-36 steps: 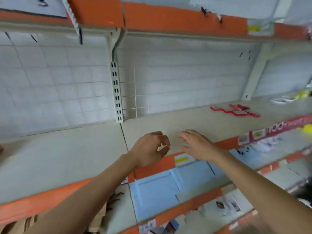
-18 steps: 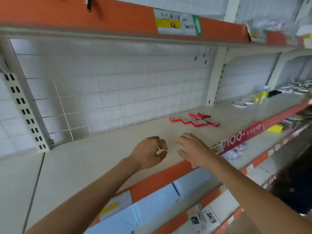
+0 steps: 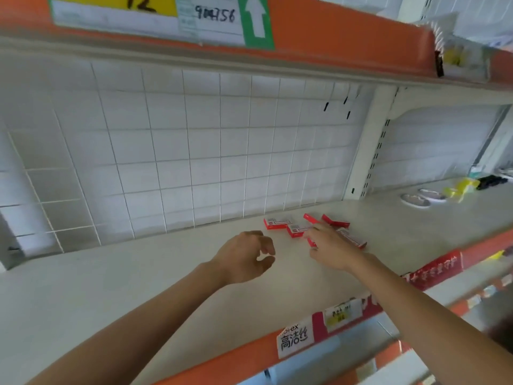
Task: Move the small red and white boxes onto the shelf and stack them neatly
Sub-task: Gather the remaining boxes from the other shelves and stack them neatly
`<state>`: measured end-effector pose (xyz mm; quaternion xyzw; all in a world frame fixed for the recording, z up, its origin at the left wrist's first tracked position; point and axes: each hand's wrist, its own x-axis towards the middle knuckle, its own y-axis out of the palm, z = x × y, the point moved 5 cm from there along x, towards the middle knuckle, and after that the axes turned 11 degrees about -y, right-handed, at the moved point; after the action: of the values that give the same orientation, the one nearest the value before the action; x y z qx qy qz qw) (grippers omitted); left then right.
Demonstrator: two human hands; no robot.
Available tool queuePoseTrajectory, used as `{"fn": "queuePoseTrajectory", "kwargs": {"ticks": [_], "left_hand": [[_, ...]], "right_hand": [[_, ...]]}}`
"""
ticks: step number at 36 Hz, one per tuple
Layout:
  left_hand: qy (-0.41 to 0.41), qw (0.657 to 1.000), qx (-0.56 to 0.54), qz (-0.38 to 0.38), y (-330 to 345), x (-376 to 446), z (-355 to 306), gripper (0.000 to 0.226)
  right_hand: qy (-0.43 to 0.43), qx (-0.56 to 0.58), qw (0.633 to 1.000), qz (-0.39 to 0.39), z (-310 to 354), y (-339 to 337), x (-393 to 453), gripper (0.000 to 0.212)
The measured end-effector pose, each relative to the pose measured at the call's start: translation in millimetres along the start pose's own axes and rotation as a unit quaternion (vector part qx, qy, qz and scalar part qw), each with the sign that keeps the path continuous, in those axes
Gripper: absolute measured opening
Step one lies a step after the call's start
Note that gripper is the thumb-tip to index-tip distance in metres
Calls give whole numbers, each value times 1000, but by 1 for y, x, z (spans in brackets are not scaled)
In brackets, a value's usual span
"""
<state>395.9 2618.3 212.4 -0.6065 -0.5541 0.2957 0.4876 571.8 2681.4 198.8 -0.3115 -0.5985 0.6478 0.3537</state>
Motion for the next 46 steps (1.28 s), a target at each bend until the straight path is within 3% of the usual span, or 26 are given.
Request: {"fn": "queuePoseTrajectory", "kwargs": {"ticks": [3, 7, 10, 14, 20, 23, 28, 35, 41, 46], "left_hand": [[-28, 1000, -5, -1, 6, 1, -3, 19], [-52, 999, 6, -3, 11, 3, -13, 19], [-64, 998, -3, -22, 13, 3, -26, 17], [-92, 995, -9, -34, 22, -7, -39, 17], [-161, 986, -13, -49, 34, -38, -47, 17], [-193, 980, -10, -55, 32, -58, -47, 17], [-250, 964, 8, -92, 14, -102, -40, 17], [-343, 929, 15, -141, -20, -205, -2, 16], [-393, 905, 29, -162, -59, -319, 38, 12], [-448, 874, 107, -155, -101, -433, 66, 14]], "right_hand": [[-5, -22, 1000, -3, -19, -1, 6, 33], [-3, -67, 996, 51, -42, 10, 5, 44], [-15, -66, 997, 44, -55, 10, 2, 47], [-52, -66, 996, 37, -55, 10, 1, 34], [-123, 16, 992, 38, -28, 20, -9, 54], [-164, 77, 983, 29, -4, 23, -11, 53], [-271, 102, 957, -11, 57, 24, -16, 37], [-372, 110, 921, -34, 175, 17, -29, 43], [-437, 132, 888, -50, 304, 22, -52, 40], [-498, 118, 859, -21, 432, 32, -84, 44]]}}
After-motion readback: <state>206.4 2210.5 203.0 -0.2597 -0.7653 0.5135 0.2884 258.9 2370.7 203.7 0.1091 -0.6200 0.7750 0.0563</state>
